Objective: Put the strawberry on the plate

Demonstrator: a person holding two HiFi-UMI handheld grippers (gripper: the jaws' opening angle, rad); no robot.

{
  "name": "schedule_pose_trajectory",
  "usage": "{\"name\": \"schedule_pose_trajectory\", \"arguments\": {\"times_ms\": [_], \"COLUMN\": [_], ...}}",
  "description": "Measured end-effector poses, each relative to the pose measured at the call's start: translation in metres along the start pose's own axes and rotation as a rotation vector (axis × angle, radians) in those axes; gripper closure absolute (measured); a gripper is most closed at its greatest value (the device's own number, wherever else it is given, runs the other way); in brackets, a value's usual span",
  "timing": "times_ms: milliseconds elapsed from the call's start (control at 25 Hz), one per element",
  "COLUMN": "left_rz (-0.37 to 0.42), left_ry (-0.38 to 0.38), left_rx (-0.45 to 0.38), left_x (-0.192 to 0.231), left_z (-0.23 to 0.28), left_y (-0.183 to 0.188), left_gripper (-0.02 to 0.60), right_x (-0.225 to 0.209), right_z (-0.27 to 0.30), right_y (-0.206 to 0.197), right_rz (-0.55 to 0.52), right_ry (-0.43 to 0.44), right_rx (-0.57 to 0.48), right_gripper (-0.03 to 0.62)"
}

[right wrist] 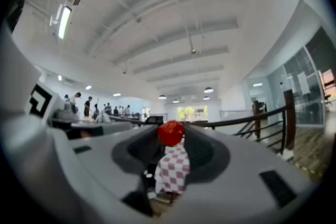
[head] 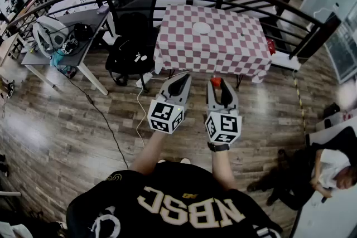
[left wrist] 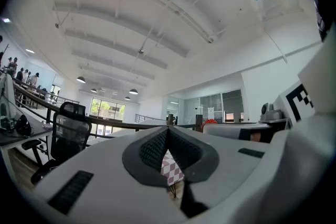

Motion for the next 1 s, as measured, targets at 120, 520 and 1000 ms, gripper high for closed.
{"name": "schedule_pose_trajectory", "arguments": {"times_ms": [120,520,1000], "left_rz": [0.001,-0.015,-0.089], "left_ry": [0.006,0.031,0.058], "left_rx": [0.006,0.057,0.081], "left_x": [-0.006,-0.015,0.078], "left_z": [0.007,0.023,0.104], "left_y": [-0.006,-0.039,-0.080], "left_gripper": [0.565,0.565,0.565], "right_x": [-0.011,-0.035,-0.053], "right_z": [-0.001,0.014,0.134], "right_y": [-0.004,-0.031,-0.086], "right_rz": [0.006,0.063,0.100], "right_ry": [0.001,0.043,0.037], "right_rx": [0.002,0.038,0.151], "right_gripper": [0.431,0.431,0.431]}}
Point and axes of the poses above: the fingertips, and each gripper's own axes: z forward along the fingers, x to its left, y out of its top, the point moved 5 cm from there along -z, backward along the fingers, and after that the axes turned 1 degree about -x, right-handed, at the moved point
